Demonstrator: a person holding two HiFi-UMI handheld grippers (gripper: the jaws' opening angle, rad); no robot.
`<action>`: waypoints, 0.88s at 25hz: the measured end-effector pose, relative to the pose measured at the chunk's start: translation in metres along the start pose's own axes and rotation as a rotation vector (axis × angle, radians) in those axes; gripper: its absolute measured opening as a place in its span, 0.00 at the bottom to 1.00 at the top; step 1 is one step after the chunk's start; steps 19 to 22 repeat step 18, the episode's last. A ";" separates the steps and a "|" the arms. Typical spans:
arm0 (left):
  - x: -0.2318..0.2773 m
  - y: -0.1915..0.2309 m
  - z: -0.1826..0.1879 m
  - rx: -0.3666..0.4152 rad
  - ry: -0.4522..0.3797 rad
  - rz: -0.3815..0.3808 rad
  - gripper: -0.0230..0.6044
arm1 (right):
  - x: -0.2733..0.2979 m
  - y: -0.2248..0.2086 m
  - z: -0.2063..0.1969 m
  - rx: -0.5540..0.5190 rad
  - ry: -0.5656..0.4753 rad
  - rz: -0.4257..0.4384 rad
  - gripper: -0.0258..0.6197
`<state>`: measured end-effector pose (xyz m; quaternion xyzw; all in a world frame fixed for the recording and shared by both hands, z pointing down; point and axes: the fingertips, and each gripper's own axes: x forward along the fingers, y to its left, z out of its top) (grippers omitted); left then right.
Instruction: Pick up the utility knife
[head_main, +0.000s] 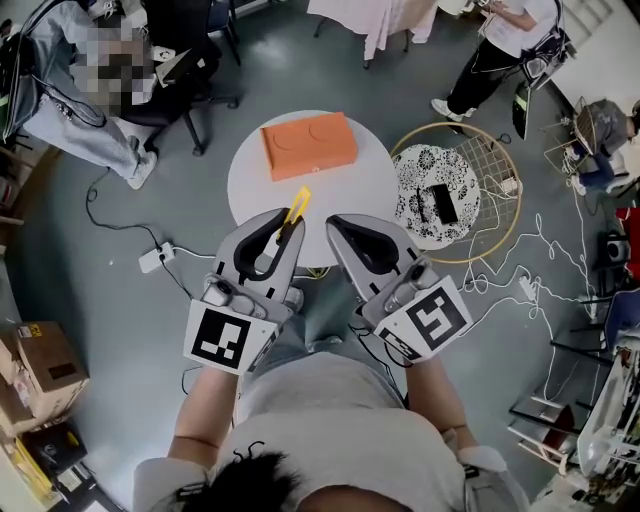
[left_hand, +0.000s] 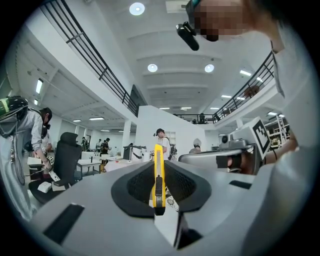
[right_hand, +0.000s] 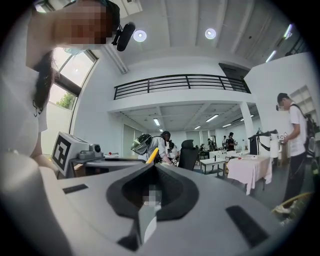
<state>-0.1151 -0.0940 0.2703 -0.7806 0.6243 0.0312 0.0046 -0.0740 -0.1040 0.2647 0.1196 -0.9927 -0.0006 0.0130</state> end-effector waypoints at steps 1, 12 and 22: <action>-0.001 0.000 0.001 0.002 -0.001 -0.004 0.14 | 0.001 0.001 0.000 -0.001 0.000 0.001 0.05; 0.002 0.002 0.007 0.001 -0.015 -0.039 0.14 | 0.005 0.000 0.006 -0.016 -0.012 -0.016 0.05; 0.005 0.004 0.007 0.009 -0.020 -0.051 0.14 | 0.009 -0.002 0.004 -0.016 -0.014 -0.025 0.05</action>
